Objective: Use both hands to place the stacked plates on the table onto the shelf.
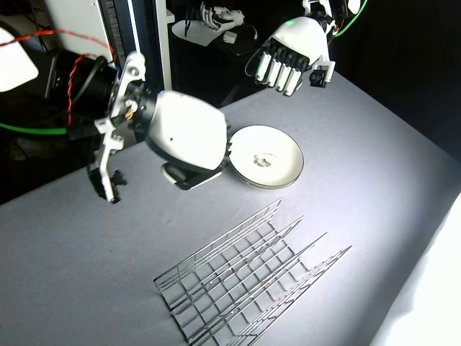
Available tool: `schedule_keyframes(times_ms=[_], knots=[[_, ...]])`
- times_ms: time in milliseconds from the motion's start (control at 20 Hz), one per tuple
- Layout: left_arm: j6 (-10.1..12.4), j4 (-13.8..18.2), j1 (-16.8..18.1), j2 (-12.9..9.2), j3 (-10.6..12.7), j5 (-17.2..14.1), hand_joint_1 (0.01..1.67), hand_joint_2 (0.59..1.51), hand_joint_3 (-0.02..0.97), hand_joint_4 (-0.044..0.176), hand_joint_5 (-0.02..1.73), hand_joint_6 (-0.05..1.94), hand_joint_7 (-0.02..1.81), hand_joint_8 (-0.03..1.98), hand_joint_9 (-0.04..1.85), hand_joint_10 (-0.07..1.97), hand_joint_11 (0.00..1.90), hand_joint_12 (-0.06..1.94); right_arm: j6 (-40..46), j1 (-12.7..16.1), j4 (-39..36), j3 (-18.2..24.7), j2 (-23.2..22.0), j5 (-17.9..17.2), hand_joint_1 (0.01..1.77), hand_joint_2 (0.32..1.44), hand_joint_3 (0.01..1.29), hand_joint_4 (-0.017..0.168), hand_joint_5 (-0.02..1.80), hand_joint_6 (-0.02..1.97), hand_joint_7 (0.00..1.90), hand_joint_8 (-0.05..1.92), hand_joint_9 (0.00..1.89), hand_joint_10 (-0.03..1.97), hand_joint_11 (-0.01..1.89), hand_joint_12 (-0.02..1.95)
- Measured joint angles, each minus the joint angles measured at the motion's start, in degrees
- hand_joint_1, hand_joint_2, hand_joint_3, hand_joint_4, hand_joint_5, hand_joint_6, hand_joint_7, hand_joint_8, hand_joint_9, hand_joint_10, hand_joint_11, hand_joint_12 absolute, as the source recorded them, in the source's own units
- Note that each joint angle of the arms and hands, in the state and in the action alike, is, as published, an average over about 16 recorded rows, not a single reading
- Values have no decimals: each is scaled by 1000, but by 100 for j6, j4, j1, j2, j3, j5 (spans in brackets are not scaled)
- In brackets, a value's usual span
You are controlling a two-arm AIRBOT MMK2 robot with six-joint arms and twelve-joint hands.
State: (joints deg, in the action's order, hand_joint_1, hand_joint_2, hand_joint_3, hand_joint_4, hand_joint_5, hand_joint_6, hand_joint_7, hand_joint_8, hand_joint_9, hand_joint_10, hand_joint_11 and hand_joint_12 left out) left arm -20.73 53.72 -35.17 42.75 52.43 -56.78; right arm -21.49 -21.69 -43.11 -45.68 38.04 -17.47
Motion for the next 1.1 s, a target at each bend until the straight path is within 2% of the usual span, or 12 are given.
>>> schedule_keyframes(times_ms=[200, 350, 450, 550, 700, 800, 1100], knots=[[85, 85, 18, 0, 48, -20, 133, 972, 222, 4, 350, 341, 414, 488, 451, 541, 455, 562, -1, 13, -1, -15, 36, -8, 97, 1223, 84, 24, 565, 681, 639, 655, 670, 671, 790, 590], [216, 228, 82, 12, 128, -58, 112, 966, 221, 4, 281, 268, 332, 384, 361, 431, 364, 442, -2, 19, -3, -40, 68, -26, 80, 1222, 78, 19, 452, 543, 510, 522, 532, 534, 629, 466], [388, 415, 172, 40, 193, -90, 88, 956, 227, 3, 218, 200, 258, 293, 284, 334, 288, 338, -3, 21, -3, -59, 89, -49, 62, 1220, 78, 12, 363, 434, 411, 414, 429, 424, 512, 361], [598, 666, 285, 71, 280, -148, 36, 929, 244, 3, 79, 47, 97, 92, 116, 117, 123, 108, -4, 16, -8, -86, 120, -90, 22, 1216, 75, -3, 183, 206, 214, 186, 224, 194, 285, 136], [889, 1023, 477, 126, 443, -257, 26, 934, 218, 3, 15, -5, 14, -7, 17, 2, 20, -10, -5, -11, -16, -142, 158, -178, 16, 1222, 54, 0, 35, 24, 42, 11, 42, 15, 70, -4], [1100, 1301, 646, 180, 571, -322, 25, 934, 215, 3, 16, -11, 14, -13, 16, 9, 17, -13, -5, -39, -20, -184, 179, -250, 16, 1221, 58, -1, 18, 20, 18, 15, 15, 12, 18, -2], [1642, 2285, 1143, 418, 1028, -504, 21, 926, 212, 2, 19, -12, 17, -15, 20, 8, 16, -18, -6, -141, -43, -293, 202, -479, 15, 1221, 58, -3, 21, 15, 21, 12, 21, 8, 17, -8]])
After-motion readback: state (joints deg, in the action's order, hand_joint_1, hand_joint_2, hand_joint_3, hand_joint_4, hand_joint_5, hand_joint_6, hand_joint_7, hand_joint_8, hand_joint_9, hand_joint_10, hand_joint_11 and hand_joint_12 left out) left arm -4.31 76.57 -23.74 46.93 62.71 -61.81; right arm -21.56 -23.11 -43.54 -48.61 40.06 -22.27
